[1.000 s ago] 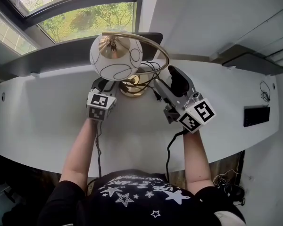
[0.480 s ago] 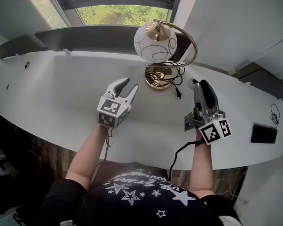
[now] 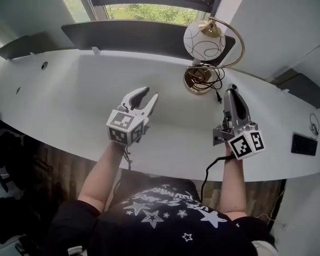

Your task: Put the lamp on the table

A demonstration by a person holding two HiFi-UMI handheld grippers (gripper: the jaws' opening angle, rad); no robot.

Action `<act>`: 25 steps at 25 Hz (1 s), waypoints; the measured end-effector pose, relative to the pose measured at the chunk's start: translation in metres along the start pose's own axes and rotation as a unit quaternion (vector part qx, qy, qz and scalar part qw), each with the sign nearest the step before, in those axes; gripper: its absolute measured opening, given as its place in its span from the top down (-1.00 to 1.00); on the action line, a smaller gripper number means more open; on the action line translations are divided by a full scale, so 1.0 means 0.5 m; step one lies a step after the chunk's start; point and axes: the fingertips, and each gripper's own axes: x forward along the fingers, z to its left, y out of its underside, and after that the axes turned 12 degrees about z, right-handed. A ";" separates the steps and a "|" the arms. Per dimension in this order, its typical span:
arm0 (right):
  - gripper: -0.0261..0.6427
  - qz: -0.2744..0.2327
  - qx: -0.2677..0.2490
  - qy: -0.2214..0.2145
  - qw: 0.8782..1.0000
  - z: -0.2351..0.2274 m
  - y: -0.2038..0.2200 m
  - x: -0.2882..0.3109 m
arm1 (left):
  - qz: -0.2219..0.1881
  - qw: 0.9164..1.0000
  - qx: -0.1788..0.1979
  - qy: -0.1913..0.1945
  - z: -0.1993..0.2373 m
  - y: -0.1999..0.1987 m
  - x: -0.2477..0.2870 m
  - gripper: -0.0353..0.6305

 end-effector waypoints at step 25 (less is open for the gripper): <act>0.88 -0.036 -0.028 0.211 0.977 0.438 0.127 -0.143 | 0.010 0.947 0.113 0.299 -0.037 0.102 -0.287 0.81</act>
